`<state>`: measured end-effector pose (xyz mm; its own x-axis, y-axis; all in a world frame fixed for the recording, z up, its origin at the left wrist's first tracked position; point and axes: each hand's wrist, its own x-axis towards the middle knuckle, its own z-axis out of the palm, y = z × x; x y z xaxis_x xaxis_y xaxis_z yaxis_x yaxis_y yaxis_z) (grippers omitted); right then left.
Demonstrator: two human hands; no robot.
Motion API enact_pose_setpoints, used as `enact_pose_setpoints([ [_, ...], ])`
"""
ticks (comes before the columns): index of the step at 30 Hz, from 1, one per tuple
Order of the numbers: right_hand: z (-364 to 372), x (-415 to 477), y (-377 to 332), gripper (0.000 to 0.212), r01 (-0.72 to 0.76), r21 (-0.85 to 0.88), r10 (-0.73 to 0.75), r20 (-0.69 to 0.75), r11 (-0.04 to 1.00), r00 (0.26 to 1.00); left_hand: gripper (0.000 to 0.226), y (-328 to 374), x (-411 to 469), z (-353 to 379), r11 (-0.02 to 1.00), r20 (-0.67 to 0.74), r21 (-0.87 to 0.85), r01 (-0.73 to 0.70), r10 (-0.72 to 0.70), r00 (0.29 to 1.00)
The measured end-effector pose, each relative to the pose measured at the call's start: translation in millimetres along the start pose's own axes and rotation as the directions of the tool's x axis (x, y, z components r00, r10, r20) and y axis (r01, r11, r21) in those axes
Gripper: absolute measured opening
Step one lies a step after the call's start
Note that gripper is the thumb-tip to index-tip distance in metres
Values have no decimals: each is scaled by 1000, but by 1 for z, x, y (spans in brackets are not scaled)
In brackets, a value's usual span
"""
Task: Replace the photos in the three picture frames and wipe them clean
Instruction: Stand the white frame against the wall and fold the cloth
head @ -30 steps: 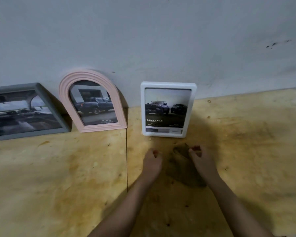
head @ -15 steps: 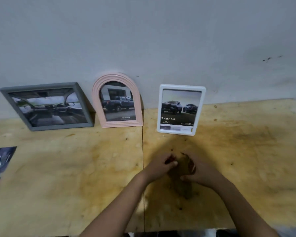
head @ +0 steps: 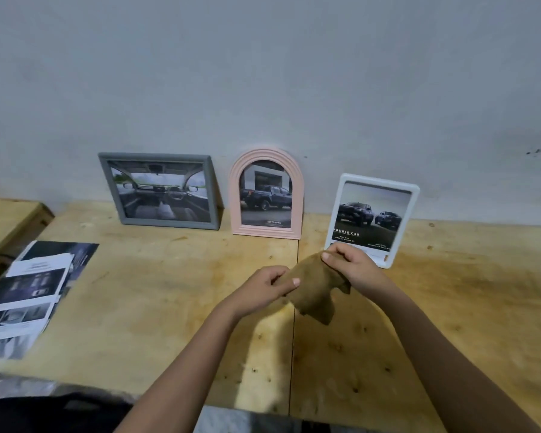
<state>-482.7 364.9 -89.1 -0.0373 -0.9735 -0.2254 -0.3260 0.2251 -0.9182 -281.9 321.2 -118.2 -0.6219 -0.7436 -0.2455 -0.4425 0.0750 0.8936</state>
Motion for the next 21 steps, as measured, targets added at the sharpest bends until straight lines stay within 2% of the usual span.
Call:
enact_pose_setpoints([
  [2,7,6,3,11,17,-59,-25,-136,998,990,26,11,-3,0,993,-28,-113,16,-19,999],
  [5,21,2,5,27,144,-225,-200,-255,964,946,23,29,0,-3,954,-155,-295,63,-113,982],
  [7,32,-8,1,30,261,-238,-308,-189,936,932,24,39,2,-6,893,-266,-447,56,-193,945],
  [9,44,-14,-1,35,296,-245,-321,-68,923,945,25,43,4,-10,867,-340,-497,49,-246,908],
  [10,50,-16,-1,34,310,-242,-326,-24,919,945,26,44,3,-11,858,-347,-511,57,-267,899],
  [12,57,-15,-2,18,337,-176,-343,-5,925,939,28,44,2,-14,837,-323,-541,82,-296,899],
  [13,57,-15,-3,9,327,-134,-332,-19,935,943,28,43,0,-16,835,-307,-542,93,-300,903],
  [15,52,-12,-6,6,269,-68,-272,-41,961,961,32,37,-4,-21,858,-277,-501,111,-281,919],
  [19,25,-7,-17,5,220,-53,-214,100,974,972,39,26,-13,-33,959,-149,-252,129,-170,974],
  [21,13,-4,-19,5,217,-106,-201,148,970,968,31,22,-16,-38,975,-70,-177,136,-150,986],
])
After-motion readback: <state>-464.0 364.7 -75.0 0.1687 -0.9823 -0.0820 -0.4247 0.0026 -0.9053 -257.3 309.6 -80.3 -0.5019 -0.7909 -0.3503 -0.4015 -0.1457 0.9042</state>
